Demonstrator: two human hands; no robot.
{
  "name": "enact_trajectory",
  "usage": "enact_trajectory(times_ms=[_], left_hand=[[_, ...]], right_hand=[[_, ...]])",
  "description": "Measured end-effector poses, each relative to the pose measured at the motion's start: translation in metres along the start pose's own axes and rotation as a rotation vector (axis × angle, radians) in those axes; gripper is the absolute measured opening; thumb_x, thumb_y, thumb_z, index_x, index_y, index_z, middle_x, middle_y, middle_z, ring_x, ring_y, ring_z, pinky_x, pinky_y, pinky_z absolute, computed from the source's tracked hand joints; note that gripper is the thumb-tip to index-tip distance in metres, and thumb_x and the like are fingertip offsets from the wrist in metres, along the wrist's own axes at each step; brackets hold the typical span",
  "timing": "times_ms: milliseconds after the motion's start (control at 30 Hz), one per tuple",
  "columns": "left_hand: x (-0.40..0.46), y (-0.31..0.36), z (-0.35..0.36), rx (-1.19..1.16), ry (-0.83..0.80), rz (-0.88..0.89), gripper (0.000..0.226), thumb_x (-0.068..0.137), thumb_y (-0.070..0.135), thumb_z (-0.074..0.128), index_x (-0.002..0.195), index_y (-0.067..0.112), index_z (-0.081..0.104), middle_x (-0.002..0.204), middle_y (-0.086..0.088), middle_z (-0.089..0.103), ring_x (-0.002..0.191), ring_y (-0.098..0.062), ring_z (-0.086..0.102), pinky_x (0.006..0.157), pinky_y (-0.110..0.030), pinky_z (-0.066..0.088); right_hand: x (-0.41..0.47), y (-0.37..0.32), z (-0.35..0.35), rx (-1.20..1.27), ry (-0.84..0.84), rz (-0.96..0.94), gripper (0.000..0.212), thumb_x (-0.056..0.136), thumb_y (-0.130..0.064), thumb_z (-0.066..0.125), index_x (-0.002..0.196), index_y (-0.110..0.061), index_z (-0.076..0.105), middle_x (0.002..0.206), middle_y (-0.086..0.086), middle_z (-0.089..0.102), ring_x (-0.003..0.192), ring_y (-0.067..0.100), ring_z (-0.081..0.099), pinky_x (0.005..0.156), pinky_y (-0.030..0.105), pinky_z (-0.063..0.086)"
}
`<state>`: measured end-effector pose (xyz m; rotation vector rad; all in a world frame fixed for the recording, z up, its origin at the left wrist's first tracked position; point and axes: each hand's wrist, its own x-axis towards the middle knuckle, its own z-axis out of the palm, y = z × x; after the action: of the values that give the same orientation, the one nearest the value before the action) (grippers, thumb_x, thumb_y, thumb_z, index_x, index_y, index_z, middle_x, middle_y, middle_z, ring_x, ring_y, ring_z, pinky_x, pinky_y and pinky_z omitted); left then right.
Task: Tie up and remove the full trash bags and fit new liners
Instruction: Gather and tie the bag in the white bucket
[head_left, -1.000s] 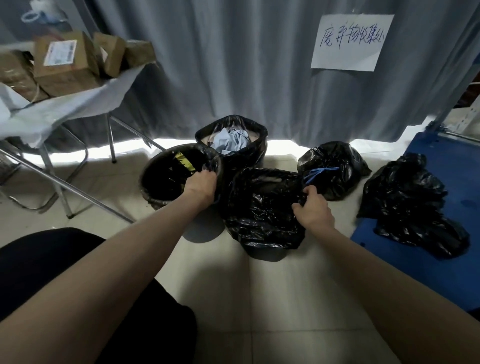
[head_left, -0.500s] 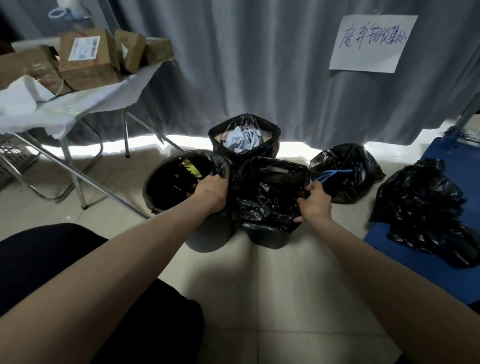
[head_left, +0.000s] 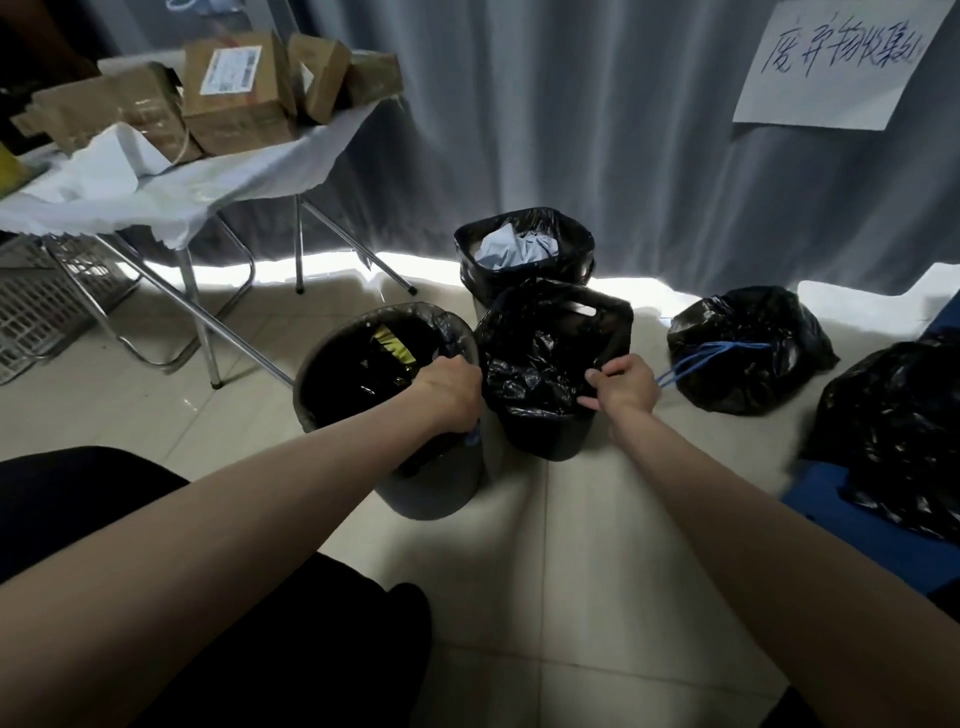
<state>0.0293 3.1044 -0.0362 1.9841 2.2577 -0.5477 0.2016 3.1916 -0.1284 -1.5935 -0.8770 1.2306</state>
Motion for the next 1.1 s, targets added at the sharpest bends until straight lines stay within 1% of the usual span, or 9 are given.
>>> enact_trajectory(times_ms=[133, 233, 300, 400, 533, 633, 767, 933, 1100], left_hand=[[-0.005, 0.008, -0.002, -0.049, -0.004, 0.043, 0.019, 0.086, 0.020, 0.065, 0.100, 0.006, 0.062, 0.113, -0.014, 0.062, 0.105, -0.032, 0.061, 0.071, -0.033, 0.046], [-0.007, 0.023, -0.006, -0.139, -0.036, 0.065, 0.021, 0.082, 0.027, 0.070, 0.090, 0.011, 0.058, 0.106, -0.013, 0.061, 0.102, -0.033, 0.062, 0.075, -0.035, 0.050], [-0.005, 0.037, -0.006, -0.210, -0.030, 0.092, 0.027, 0.082, 0.031, 0.070, 0.095, 0.008, 0.063, 0.106, -0.014, 0.063, 0.102, -0.033, 0.062, 0.076, -0.034, 0.050], [0.001, 0.054, -0.007, -0.289, 0.010, 0.121, 0.041, 0.084, 0.040, 0.068, 0.108, 0.006, 0.066, 0.111, -0.013, 0.065, 0.105, -0.033, 0.062, 0.082, -0.035, 0.050], [0.017, 0.054, -0.019, -0.280, 0.098, 0.146, 0.029, 0.091, 0.025, 0.058, 0.112, 0.006, 0.065, 0.117, -0.018, 0.063, 0.110, -0.037, 0.061, 0.087, -0.038, 0.050], [0.025, 0.038, -0.025, -0.165, 0.168, 0.212, 0.026, 0.088, 0.014, 0.056, 0.112, 0.006, 0.063, 0.118, -0.017, 0.059, 0.109, -0.037, 0.060, 0.088, -0.042, 0.049], [0.031, 0.019, -0.013, -0.019, 0.163, 0.264, 0.027, 0.089, 0.011, 0.054, 0.115, 0.006, 0.062, 0.118, -0.015, 0.059, 0.110, -0.035, 0.060, 0.092, -0.045, 0.051], [0.031, 0.017, -0.003, 0.028, 0.216, 0.326, 0.029, 0.092, 0.008, 0.054, 0.120, 0.009, 0.059, 0.120, -0.010, 0.055, 0.113, -0.030, 0.058, 0.086, -0.042, 0.049], [0.035, 0.026, -0.006, 0.031, 0.292, 0.372, 0.040, 0.090, 0.004, 0.054, 0.129, 0.011, 0.047, 0.122, -0.010, 0.047, 0.111, -0.032, 0.055, 0.079, -0.042, 0.049]], right_hand=[[0.005, 0.000, 0.013, -0.074, -0.036, -0.005, 0.022, 0.080, 0.001, 0.072, 0.096, -0.011, 0.063, 0.112, 0.016, 0.065, 0.081, 0.023, 0.067, 0.083, 0.040, 0.059], [-0.002, -0.001, 0.010, -0.155, -0.096, -0.030, 0.026, 0.081, -0.003, 0.066, 0.105, -0.015, 0.068, 0.113, 0.012, 0.068, 0.103, 0.027, 0.065, 0.096, 0.038, 0.053], [-0.010, -0.003, 0.005, -0.259, -0.110, -0.078, 0.026, 0.084, -0.012, 0.062, 0.108, -0.018, 0.067, 0.114, 0.006, 0.067, 0.107, 0.025, 0.062, 0.099, 0.034, 0.049], [-0.022, -0.010, -0.004, -0.385, -0.128, -0.186, 0.012, 0.085, -0.020, 0.060, 0.095, -0.020, 0.068, 0.102, 0.005, 0.069, 0.094, 0.023, 0.064, 0.085, 0.034, 0.054], [-0.044, -0.024, -0.019, -0.398, -0.366, -0.120, 0.016, 0.090, -0.027, 0.058, 0.087, -0.014, 0.067, 0.078, 0.008, 0.065, 0.058, 0.016, 0.058, 0.048, 0.025, 0.053], [-0.061, -0.033, -0.025, -0.507, -0.484, -0.122, 0.019, 0.085, -0.031, 0.065, 0.089, -0.013, 0.066, 0.075, 0.007, 0.064, 0.061, 0.018, 0.061, 0.050, 0.030, 0.058], [-0.074, -0.039, -0.024, -0.683, -0.572, -0.124, 0.027, 0.080, -0.014, 0.072, 0.098, -0.012, 0.051, 0.100, 0.013, 0.059, 0.069, 0.028, 0.067, 0.048, 0.041, 0.060], [-0.081, -0.038, -0.019, -0.717, -0.516, -0.152, 0.027, 0.082, -0.007, 0.071, 0.091, -0.008, 0.045, 0.085, 0.014, 0.057, 0.047, 0.030, 0.062, 0.039, 0.036, 0.054], [-0.078, -0.029, -0.023, -0.764, -0.492, -0.184, 0.029, 0.082, -0.011, 0.070, 0.098, -0.009, 0.045, 0.084, 0.009, 0.056, 0.051, 0.023, 0.059, 0.038, 0.029, 0.052]])
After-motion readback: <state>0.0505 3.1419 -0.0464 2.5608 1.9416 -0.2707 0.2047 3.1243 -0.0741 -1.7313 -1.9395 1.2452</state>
